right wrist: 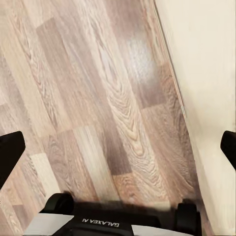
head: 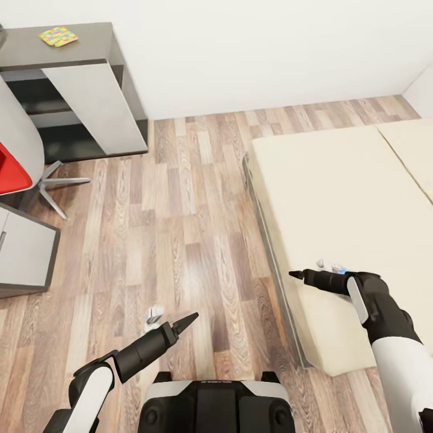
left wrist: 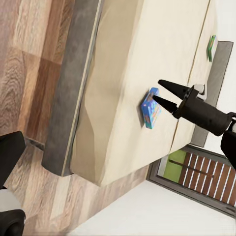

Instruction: Put all the toys in the child's room - the three board games (two on the bed and one on the table), the two jigsaw puzzles on the table, and the tennis ball on the table - inside the toy box on the table in the child's room.

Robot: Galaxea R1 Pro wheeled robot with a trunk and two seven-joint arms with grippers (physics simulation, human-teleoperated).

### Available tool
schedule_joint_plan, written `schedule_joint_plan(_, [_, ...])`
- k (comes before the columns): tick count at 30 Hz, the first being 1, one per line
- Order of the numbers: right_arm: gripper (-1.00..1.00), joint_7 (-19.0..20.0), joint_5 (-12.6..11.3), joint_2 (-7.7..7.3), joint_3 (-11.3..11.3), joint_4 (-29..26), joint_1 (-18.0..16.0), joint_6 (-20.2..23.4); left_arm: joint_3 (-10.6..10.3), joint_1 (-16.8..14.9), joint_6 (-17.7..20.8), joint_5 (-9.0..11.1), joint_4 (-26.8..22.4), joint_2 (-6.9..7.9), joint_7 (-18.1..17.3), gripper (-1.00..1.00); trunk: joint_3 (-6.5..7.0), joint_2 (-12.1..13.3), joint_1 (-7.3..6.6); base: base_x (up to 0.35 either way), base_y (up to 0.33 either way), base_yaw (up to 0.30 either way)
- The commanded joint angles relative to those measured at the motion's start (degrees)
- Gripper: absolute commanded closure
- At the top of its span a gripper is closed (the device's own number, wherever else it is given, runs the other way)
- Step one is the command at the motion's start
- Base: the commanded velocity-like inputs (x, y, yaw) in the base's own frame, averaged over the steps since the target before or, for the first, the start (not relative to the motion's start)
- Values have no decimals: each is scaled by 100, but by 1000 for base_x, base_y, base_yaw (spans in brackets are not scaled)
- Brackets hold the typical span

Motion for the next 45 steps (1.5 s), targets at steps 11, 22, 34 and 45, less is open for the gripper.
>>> schedule_joint_plan(11, [-100, 36, -122, -336, -461, -823, 146, 207, 11, -16, 38, 37, -9, -2, 2, -100, -3, -4, 1, -5, 39, -261])
schedule_joint_plan(22, [-100, 246, -175, -480, -757, -1378, 269, 535, 7, -788, 407, 32, 17, -15, 271, -100, -3, -4, 1, -1, 8, -211])
schedule_joint_plan(34, [-100, 347, -191, -581, -873, -1582, 418, 595, -273, -2176, 802, 84, 230, -473, 1735, -100, -3, -4, 1, 0, 1, -30])
schedule_joint_plan(45, [-100, 757, -201, -843, -1030, -2971, 1206, 902, -1021, -2544, 881, 339, -41, -695, 2502, -100, 3, -4, 1, 0, 0, -62])
